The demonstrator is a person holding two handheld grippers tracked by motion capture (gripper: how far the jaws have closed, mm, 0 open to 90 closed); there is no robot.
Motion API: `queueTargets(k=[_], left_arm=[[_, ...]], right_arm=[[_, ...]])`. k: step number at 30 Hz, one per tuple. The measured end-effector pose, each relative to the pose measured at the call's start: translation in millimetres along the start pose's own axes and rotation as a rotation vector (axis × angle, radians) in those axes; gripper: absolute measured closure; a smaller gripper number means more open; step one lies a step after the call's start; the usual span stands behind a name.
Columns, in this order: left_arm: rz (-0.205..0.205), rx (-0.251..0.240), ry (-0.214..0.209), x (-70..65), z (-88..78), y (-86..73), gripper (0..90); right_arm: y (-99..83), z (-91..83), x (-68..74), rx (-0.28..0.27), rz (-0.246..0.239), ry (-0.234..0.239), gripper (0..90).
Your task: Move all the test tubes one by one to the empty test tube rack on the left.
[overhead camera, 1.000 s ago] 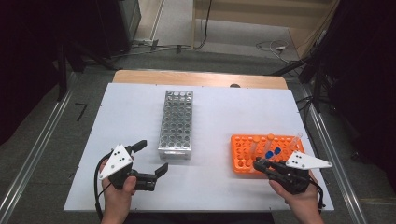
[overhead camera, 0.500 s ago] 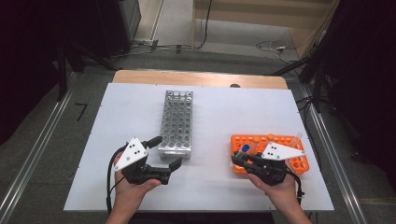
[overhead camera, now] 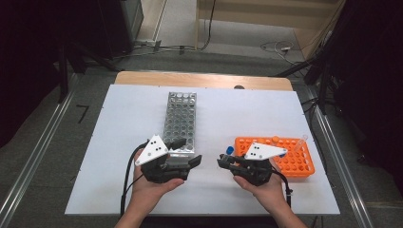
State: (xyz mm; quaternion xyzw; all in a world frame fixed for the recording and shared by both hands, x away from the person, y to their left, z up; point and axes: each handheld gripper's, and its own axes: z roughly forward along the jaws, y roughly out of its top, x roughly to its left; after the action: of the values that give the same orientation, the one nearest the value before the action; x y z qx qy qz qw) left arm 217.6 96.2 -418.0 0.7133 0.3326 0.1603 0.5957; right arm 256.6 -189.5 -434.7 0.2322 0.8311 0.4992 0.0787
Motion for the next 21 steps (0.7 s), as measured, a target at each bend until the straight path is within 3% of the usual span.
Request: queueTargets(k=[13,21], left_arm=[[0.029,0.027,-0.120,-19.5,25.0,-1.9,43.8],[0.045,0.037,-0.141,-27.3,33.3,-3.4,55.3]], right_arm=[[0.0,19.1,14.9,0.036,-0.023,0.042,75.0],[-1.0,26.1,22.6,0.048,-0.037,0.072,75.0]])
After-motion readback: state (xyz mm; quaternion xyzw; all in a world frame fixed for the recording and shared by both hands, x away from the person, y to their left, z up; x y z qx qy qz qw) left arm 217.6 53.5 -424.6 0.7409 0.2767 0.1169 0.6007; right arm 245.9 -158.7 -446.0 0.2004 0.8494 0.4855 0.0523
